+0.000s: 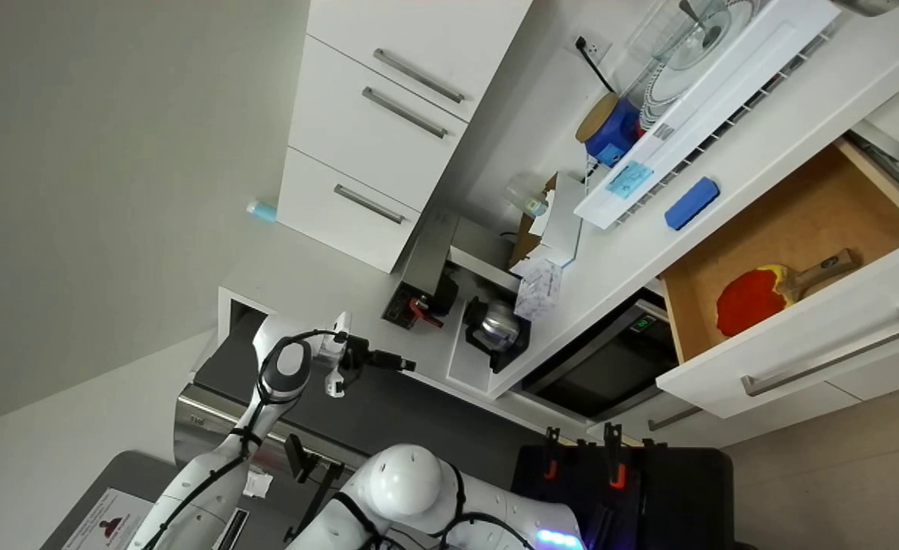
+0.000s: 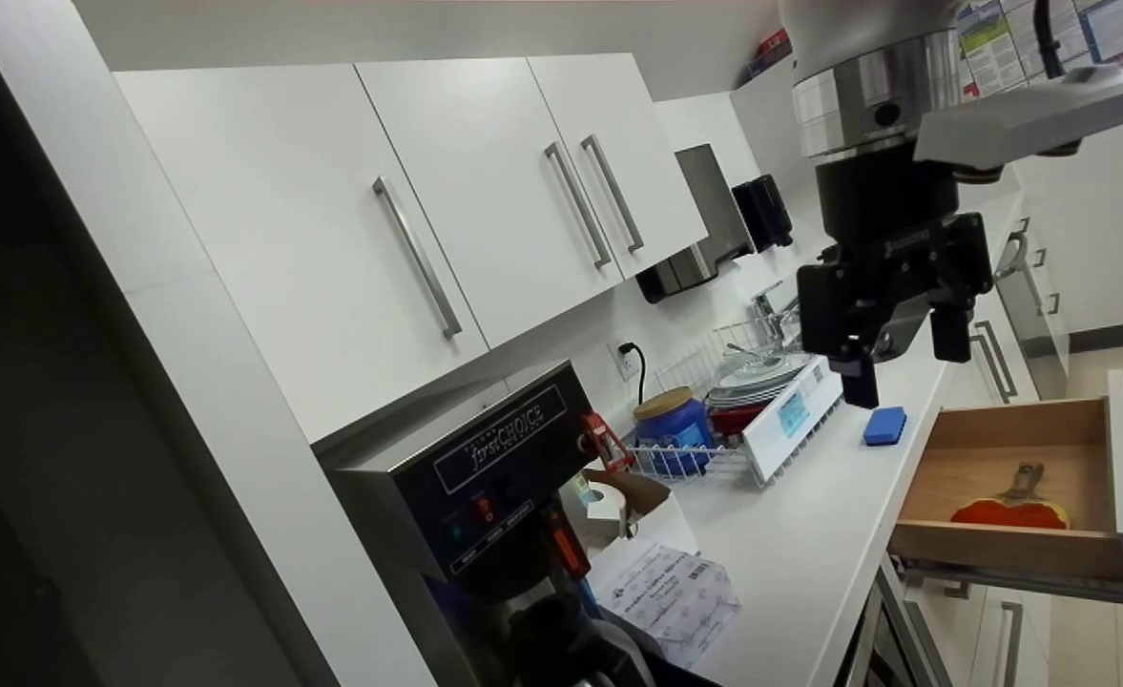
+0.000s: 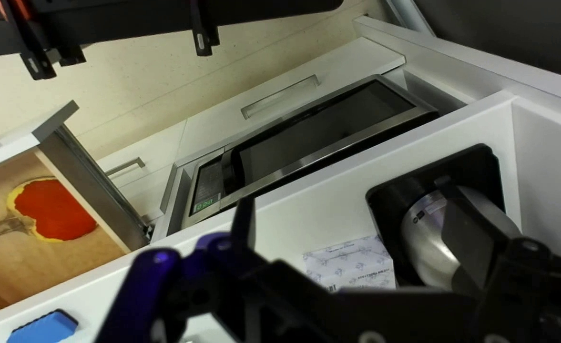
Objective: Turn on the coffee marker
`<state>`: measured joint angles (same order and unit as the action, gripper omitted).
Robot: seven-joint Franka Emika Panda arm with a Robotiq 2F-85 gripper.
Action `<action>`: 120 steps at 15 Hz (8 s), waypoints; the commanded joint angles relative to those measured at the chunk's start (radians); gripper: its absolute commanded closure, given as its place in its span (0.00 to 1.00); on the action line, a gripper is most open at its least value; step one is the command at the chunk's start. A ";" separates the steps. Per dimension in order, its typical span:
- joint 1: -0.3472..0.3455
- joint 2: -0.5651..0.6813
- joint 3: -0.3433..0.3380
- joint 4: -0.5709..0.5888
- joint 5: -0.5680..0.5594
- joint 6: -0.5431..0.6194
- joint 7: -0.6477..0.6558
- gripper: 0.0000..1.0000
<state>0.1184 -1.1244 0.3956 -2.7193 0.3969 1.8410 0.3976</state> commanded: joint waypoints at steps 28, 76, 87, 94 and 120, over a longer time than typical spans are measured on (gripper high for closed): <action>-0.051 0.617 0.336 0.478 -0.229 0.266 0.206 0.80; 0.104 1.040 0.247 0.689 -0.751 0.556 0.535 1.00; 0.159 1.028 0.224 0.716 -0.880 0.408 0.648 1.00; 0.190 1.035 0.189 0.733 -0.838 0.400 0.622 1.00; 0.280 1.125 0.104 0.847 -0.717 0.313 0.544 1.00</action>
<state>0.3747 -0.0260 0.5221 -1.9074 -0.3331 2.1543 0.9682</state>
